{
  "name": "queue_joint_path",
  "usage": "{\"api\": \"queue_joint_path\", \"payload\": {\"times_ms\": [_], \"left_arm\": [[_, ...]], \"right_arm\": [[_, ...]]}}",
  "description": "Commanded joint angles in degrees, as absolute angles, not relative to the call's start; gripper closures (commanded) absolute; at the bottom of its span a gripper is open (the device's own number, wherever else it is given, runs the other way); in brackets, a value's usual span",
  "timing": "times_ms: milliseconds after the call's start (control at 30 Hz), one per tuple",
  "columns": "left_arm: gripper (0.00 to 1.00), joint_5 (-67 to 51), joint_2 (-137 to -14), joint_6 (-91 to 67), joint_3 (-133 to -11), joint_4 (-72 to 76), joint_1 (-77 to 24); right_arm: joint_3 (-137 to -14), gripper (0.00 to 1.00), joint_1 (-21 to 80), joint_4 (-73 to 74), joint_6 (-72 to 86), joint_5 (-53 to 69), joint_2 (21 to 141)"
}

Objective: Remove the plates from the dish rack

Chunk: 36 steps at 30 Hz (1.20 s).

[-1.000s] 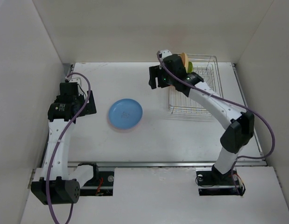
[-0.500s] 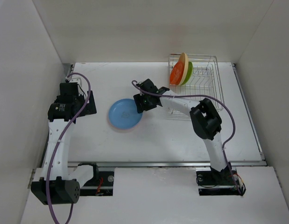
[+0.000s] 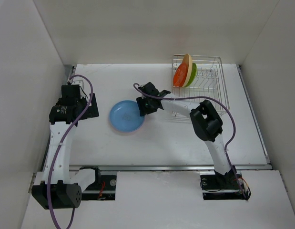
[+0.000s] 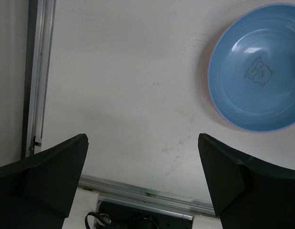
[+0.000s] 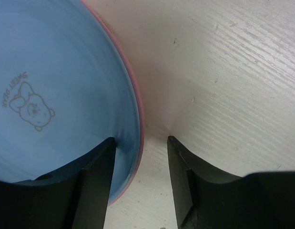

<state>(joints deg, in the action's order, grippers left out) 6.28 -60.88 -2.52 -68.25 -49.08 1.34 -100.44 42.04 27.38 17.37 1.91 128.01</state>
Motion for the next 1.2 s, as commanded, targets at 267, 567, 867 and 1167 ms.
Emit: {"api": "queue_joint_path", "payload": {"times_ms": [267,567,867,1167], "left_arm": [[0.0,5.9,-59.5,-2.0,-67.9,-48.6,1.2],[0.0,5.9,-59.5,-2.0,-67.9,-48.6,1.2],[0.0,5.9,-59.5,-2.0,-67.9,-48.6,1.2],[0.0,5.9,-60.6,-2.0,-67.9,-48.6,1.2]], "right_arm": [[-101.0,0.48,42.4,26.3,17.8,-1.2,121.5],[-100.9,0.34,41.8,28.3,16.7,-13.3,104.6],[-97.1,0.18,22.3,26.4,19.3,-18.6,90.9],[-99.8,0.28,7.0,25.8,22.0,-4.1,104.2]]}}
